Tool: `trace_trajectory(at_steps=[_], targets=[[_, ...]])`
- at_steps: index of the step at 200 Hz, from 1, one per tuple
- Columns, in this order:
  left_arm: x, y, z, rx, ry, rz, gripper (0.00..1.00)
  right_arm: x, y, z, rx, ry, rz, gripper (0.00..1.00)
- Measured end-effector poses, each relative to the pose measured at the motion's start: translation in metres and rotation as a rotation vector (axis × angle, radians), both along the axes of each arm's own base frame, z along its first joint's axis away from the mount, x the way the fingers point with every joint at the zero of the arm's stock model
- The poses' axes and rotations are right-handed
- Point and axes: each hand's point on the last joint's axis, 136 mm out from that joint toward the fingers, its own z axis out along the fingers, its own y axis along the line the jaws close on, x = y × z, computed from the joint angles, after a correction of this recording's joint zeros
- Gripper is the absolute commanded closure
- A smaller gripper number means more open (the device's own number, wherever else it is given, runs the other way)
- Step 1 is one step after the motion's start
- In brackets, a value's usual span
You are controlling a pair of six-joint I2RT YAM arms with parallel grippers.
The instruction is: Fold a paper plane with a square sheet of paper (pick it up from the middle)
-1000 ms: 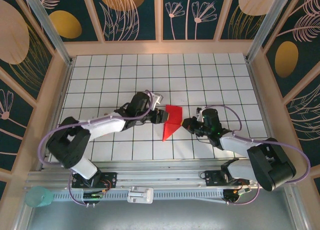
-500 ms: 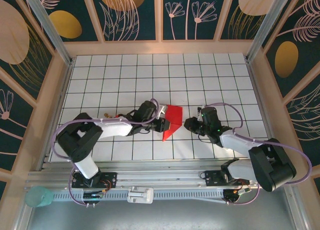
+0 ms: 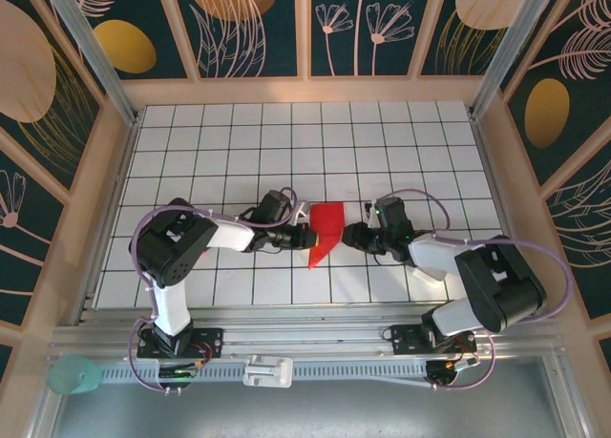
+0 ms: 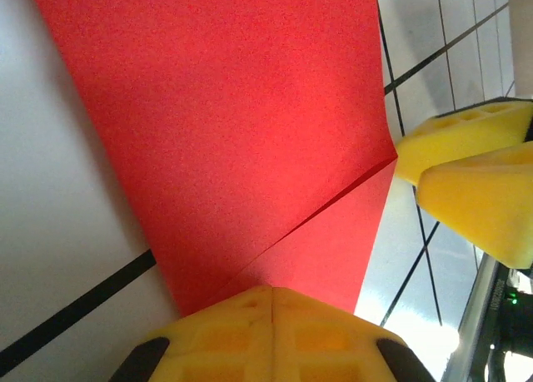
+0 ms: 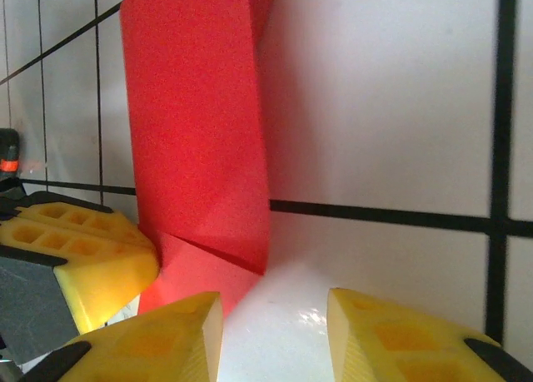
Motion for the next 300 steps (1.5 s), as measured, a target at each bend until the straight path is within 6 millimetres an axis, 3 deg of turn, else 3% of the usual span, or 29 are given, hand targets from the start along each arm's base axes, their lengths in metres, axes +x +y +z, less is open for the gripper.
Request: trace_trajectory(at_steps=[33, 68, 100, 133, 156, 171, 215, 258, 300], targets=[[-0.001, 0.000, 0.001, -0.020, 0.011, -0.008, 0.93, 0.009, 0.009, -0.003, 0.039, 0.016, 0.027, 0.64], [-0.002, 0.000, 0.001, -0.021, 0.011, -0.013, 0.91, 0.015, 0.017, -0.001, 0.080, 0.013, 0.044, 0.86], [0.000, 0.000, 0.008, -0.017, -0.027, -0.017, 0.68, 0.016, 0.016, 0.000, 0.099, 0.045, 0.007, 0.99], [-0.001, 0.012, 0.043, 0.031, -0.220, 0.042, 0.55, 0.014, 0.017, 0.014, 0.159, 0.098, -0.095, 1.00], [-0.024, -0.005, 0.078, 0.043, -0.422, 0.002, 0.51, 0.009, 0.026, 0.031, 0.215, 0.129, -0.150, 1.00], [-0.037, -0.013, 0.086, 0.065, -0.509, -0.022, 0.49, 0.006, 0.031, 0.036, 0.244, 0.160, -0.182, 1.00], [-0.040, -0.007, 0.071, 0.210, -0.648, -0.017, 0.45, 0.001, 0.034, 0.038, 0.287, 0.244, -0.268, 1.00], [-0.038, -0.005, 0.043, 0.364, -0.715, -0.050, 0.45, 0.000, 0.036, 0.043, 0.319, 0.273, -0.308, 1.00], [-0.027, -0.007, 0.044, 0.437, -0.786, -0.042, 0.53, -0.001, 0.036, 0.042, 0.328, 0.292, -0.325, 1.00]])
